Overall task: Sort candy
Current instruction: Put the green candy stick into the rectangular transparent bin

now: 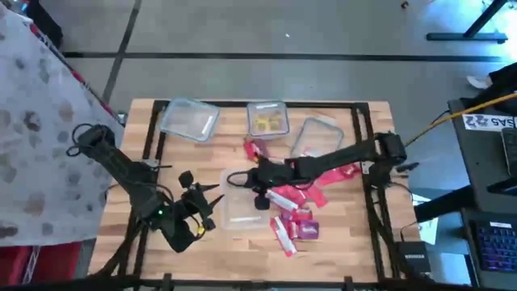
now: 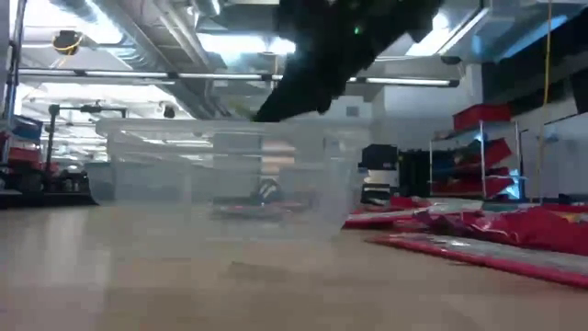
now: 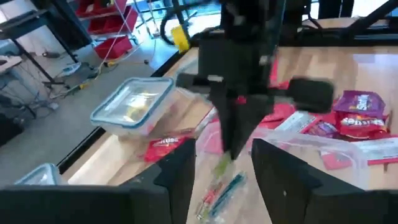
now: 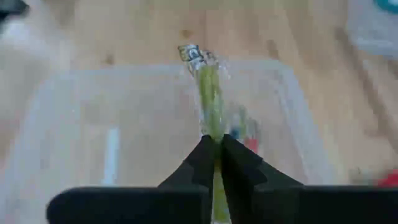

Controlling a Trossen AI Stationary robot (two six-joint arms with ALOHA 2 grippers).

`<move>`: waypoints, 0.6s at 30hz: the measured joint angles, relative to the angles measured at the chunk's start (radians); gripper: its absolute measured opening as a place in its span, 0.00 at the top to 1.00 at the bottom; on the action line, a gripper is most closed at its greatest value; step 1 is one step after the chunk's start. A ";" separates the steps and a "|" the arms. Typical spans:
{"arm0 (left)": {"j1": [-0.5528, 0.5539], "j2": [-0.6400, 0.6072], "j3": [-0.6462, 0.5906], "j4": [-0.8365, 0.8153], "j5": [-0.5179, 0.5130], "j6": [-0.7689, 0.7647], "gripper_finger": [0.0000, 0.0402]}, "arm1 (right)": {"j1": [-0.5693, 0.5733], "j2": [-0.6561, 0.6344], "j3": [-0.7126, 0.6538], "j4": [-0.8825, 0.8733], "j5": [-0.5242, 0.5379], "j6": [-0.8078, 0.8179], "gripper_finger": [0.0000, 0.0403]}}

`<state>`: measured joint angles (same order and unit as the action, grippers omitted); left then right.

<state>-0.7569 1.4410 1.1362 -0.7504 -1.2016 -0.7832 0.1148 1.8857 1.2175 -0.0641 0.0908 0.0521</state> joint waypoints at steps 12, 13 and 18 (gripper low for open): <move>0.021 0.000 0.000 0.002 0.019 -0.002 0.64 | -0.004 -0.033 0.059 -0.106 0.136 -0.065 0.61; 0.021 0.000 0.000 0.003 0.019 -0.002 0.64 | -0.004 -0.052 0.076 -0.155 0.169 -0.080 0.60; 0.020 0.000 0.000 0.002 0.021 -0.009 0.64 | -0.033 -0.146 0.132 -0.380 0.374 -0.131 0.61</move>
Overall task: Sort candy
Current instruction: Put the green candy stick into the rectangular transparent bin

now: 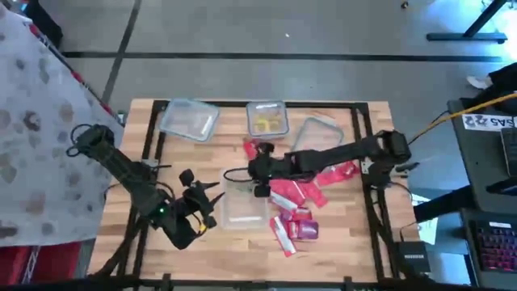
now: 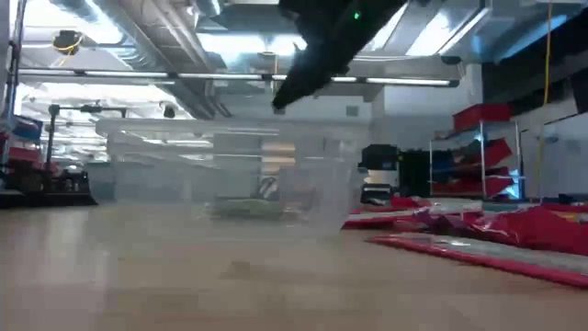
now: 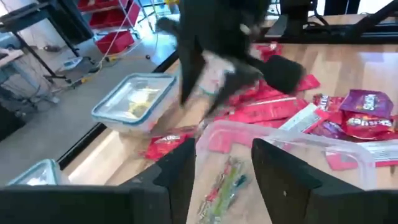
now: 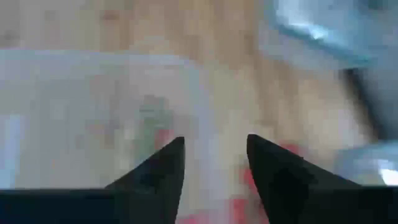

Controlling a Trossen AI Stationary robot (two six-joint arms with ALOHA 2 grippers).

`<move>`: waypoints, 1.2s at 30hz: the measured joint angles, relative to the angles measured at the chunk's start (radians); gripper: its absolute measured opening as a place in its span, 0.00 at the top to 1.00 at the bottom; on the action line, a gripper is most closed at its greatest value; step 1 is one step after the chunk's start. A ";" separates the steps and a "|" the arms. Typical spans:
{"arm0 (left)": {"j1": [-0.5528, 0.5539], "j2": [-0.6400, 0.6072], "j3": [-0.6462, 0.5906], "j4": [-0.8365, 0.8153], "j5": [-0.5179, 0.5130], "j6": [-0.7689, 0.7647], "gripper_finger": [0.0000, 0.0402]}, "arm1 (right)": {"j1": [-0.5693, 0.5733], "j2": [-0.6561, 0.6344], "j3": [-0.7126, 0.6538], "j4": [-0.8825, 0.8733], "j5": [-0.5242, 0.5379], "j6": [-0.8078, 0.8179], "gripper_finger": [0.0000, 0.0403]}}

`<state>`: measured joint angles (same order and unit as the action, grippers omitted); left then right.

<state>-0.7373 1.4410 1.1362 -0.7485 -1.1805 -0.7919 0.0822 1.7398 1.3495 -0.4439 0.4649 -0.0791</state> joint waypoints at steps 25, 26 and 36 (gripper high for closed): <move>-0.010 0.000 0.000 0.002 0.009 -0.012 0.64 | -0.212 -0.024 -0.501 0.440 -0.368 0.208 0.65; -0.010 0.000 0.000 0.002 0.009 -0.012 0.64 | -0.218 -0.010 -0.501 0.444 -0.375 0.209 0.65; -0.010 0.000 0.000 0.001 0.009 -0.016 0.64 | -0.227 0.090 -0.493 0.473 -0.376 0.208 0.76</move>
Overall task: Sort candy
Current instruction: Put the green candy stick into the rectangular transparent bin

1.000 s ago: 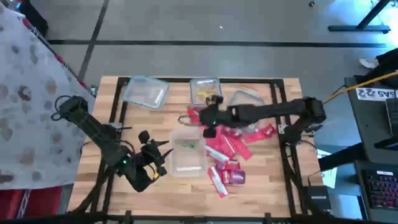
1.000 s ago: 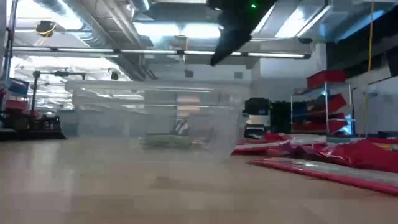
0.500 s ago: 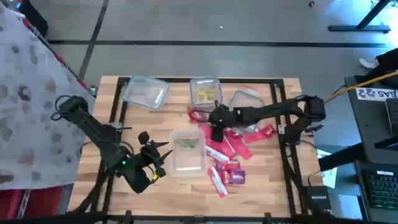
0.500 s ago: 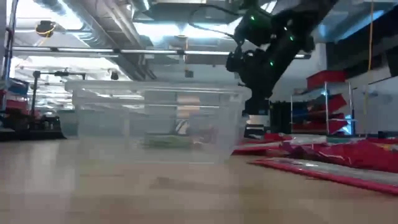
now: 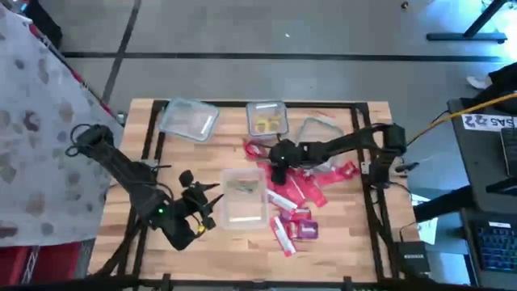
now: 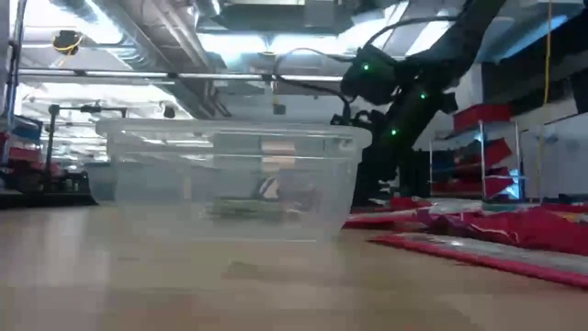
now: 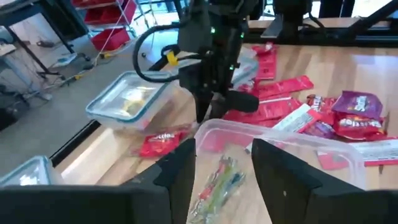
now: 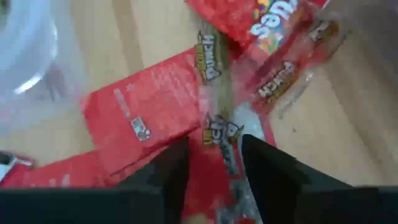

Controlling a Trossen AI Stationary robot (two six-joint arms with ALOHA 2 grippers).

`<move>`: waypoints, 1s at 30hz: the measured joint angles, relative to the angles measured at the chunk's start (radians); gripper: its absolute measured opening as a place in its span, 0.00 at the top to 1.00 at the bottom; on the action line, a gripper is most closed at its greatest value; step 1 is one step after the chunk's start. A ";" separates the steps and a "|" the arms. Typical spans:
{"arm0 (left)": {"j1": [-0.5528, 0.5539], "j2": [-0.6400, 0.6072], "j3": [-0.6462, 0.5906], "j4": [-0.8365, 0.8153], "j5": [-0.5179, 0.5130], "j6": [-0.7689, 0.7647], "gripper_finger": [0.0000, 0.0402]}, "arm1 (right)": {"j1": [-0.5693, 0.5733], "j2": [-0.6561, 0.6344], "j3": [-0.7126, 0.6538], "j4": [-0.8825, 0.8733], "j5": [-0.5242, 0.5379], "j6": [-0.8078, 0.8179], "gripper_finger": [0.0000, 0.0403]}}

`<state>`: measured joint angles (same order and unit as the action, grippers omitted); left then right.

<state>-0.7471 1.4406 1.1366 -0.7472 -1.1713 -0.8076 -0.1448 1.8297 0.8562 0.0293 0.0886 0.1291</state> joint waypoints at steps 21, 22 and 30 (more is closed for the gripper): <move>0.000 0.000 0.000 -0.001 0.000 0.002 0.64 | 0.016 -0.266 -0.005 -0.133 0.059 0.040 1.00; 0.000 0.000 0.000 -0.001 0.000 0.002 0.64 | 0.016 -0.276 -0.005 -0.147 0.058 0.048 1.00; 0.000 0.000 0.000 0.001 0.000 -0.002 0.64 | 0.013 -0.239 -0.006 -0.374 0.053 0.082 0.99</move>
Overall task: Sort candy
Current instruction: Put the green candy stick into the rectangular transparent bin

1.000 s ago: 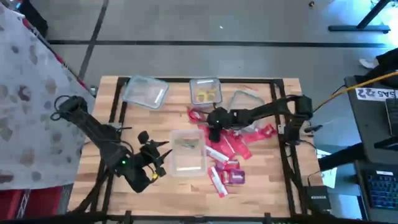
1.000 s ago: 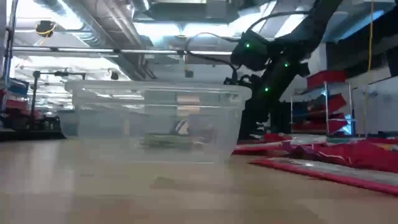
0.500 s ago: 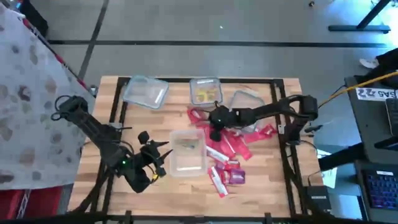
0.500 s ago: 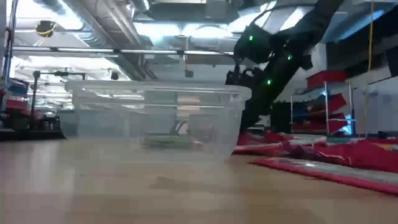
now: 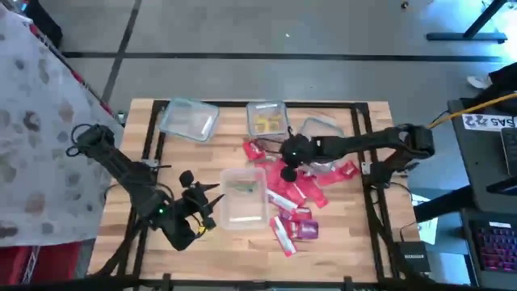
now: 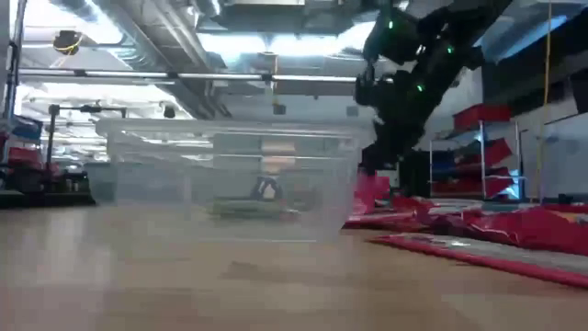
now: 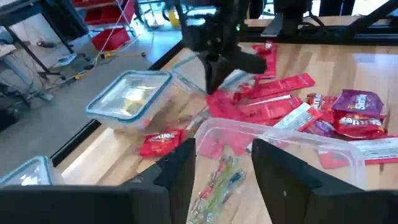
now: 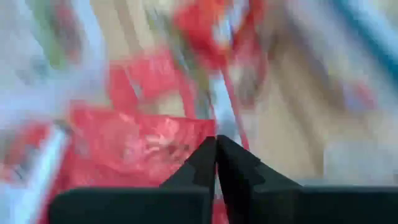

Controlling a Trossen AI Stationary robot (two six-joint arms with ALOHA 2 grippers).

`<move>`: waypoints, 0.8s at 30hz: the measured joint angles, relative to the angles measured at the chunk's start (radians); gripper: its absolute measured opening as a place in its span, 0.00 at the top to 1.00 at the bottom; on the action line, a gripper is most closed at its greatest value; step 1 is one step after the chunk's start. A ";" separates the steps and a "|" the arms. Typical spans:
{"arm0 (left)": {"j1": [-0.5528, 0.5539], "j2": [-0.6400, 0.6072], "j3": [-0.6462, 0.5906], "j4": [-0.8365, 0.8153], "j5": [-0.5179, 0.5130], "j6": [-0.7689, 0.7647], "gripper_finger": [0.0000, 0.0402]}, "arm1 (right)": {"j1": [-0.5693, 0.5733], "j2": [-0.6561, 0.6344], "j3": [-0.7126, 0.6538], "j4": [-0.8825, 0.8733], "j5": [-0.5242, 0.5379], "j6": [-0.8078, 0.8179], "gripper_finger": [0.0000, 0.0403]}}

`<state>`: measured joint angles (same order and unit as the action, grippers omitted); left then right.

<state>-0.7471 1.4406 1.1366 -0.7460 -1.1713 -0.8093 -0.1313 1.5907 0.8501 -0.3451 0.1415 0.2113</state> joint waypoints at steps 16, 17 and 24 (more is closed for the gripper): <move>0.009 0.000 0.000 0.003 0.000 -0.005 0.64 | 0.006 0.169 0.002 0.422 -0.027 -0.114 0.64; 0.009 0.000 0.000 0.003 0.000 -0.006 0.64 | 0.006 0.193 0.001 0.438 -0.027 -0.116 0.64; 0.009 0.000 0.000 0.003 0.017 -0.006 0.64 | -0.013 0.279 0.005 0.470 -0.029 -0.143 0.78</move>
<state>-0.7383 1.4410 1.1362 -0.7435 -1.1546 -0.8155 -0.1447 1.8693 0.8551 0.1246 0.1126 0.0686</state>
